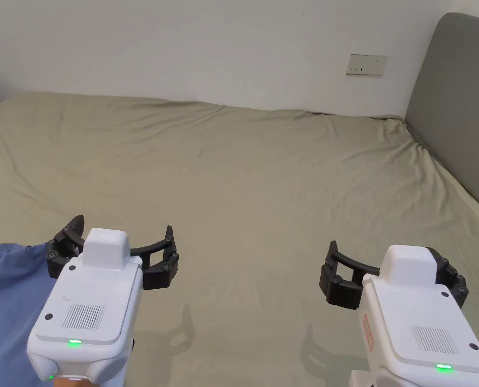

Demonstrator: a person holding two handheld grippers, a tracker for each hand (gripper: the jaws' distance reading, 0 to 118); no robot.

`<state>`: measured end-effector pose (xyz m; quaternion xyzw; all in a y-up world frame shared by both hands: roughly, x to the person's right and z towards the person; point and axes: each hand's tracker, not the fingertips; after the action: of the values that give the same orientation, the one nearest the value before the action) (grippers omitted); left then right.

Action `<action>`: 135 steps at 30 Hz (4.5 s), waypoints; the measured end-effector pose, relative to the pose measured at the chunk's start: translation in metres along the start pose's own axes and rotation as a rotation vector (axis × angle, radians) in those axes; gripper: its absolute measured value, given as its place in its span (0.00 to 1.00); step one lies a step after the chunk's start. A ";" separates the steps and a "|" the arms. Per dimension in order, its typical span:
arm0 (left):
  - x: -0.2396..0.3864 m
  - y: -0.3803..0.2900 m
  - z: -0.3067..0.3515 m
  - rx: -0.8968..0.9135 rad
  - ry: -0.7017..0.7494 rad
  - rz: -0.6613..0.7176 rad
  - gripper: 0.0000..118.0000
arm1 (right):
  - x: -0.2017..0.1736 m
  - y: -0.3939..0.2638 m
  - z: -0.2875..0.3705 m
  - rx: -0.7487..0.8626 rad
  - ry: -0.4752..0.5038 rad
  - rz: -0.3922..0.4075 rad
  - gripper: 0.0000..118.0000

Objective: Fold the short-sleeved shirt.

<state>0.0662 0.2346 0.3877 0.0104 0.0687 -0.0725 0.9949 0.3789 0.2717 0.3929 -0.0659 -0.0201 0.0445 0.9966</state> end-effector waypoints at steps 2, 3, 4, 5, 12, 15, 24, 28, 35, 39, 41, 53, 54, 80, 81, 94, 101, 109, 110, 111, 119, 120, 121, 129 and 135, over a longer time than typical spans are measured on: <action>0.000 0.000 0.001 0.004 0.000 -0.002 1.00 | 0.000 0.002 0.001 0.002 -0.001 0.001 1.00; 0.000 0.000 0.001 0.004 -0.001 -0.004 1.00 | 0.000 0.003 0.001 0.003 0.001 0.002 1.00; 0.001 0.000 0.001 0.005 0.001 -0.004 1.00 | -0.001 0.003 0.002 0.004 0.003 0.003 1.00; 0.001 0.000 0.001 0.004 0.001 -0.004 1.00 | -0.001 0.004 0.002 0.005 0.003 0.003 1.00; 0.002 0.000 0.002 0.009 -0.007 -0.014 1.00 | -0.002 0.005 0.004 0.010 0.006 0.004 1.00; 0.002 0.000 0.003 0.009 -0.009 -0.016 1.00 | -0.002 0.006 0.004 0.010 0.010 0.005 1.00; 0.002 0.001 0.002 0.013 -0.006 -0.012 1.00 | -0.002 0.005 0.002 0.012 0.011 0.010 1.00; 0.001 0.000 0.001 0.014 -0.003 -0.011 1.00 | -0.001 0.005 0.001 0.012 0.014 0.015 1.00; 0.001 0.001 0.000 0.010 0.004 0.004 0.99 | -0.001 0.007 0.001 0.010 0.008 0.012 0.99; -0.003 0.004 0.003 0.014 -0.027 0.077 0.05 | -0.002 0.009 0.003 0.017 -0.021 0.017 0.02; -0.002 0.008 0.002 0.005 -0.016 0.083 0.00 | -0.001 0.009 0.000 0.006 -0.049 0.014 0.01; -0.079 -0.004 0.024 -0.036 0.174 0.067 0.00 | -0.066 0.020 -0.027 0.039 0.198 0.023 0.01; -0.093 -0.005 0.030 -0.039 0.207 0.060 0.00 | -0.082 0.022 -0.029 0.046 0.233 0.022 0.01; -0.270 -0.027 0.153 -0.222 0.588 0.129 0.20 | -0.275 0.027 -0.004 0.083 0.722 0.070 0.01; -0.270 -0.027 0.143 -0.259 0.544 0.159 0.36 | -0.272 0.026 -0.006 0.082 0.713 0.073 0.01; -0.239 -0.122 -0.047 -0.838 0.175 0.243 0.98 | -0.224 0.007 -0.042 0.010 0.553 0.098 0.01; -0.216 -0.175 -0.082 -1.124 0.172 0.274 0.55 | -0.203 -0.006 -0.058 -0.039 0.492 0.112 0.01; -0.207 -0.153 -0.068 -1.020 0.112 0.284 0.04 | -0.182 -0.004 -0.057 -0.045 0.455 0.086 0.01; -0.211 -0.141 -0.061 -0.960 0.104 0.325 0.04 | -0.178 -0.002 -0.055 -0.037 0.455 0.082 0.01; -0.216 -0.125 -0.055 -0.901 0.089 0.380 0.04 | -0.175 -0.001 -0.054 -0.028 0.452 0.078 0.01; -0.191 0.039 -0.036 -0.606 -0.074 0.275 0.04 | -0.145 0.008 -0.047 0.013 0.430 0.029 0.01; -0.188 0.057 -0.039 -0.566 -0.102 0.274 0.04 | -0.140 0.010 -0.046 0.020 0.425 0.021 0.01; -0.181 0.075 -0.040 -0.536 -0.128 0.267 0.04 | -0.135 0.011 -0.044 0.024 0.418 0.017 0.01; -0.100 0.182 -0.073 -0.313 -0.391 0.279 0.04 | -0.074 0.022 -0.029 0.073 0.307 -0.016 0.01; -0.008 0.198 -0.102 -0.291 -0.581 0.207 0.04 | -0.019 0.026 -0.019 0.095 0.177 -0.006 0.01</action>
<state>0.0739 0.4345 0.2899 -0.1458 -0.2093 0.0396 0.9661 0.3585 0.2935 0.3699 -0.0223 0.0698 0.0364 0.9967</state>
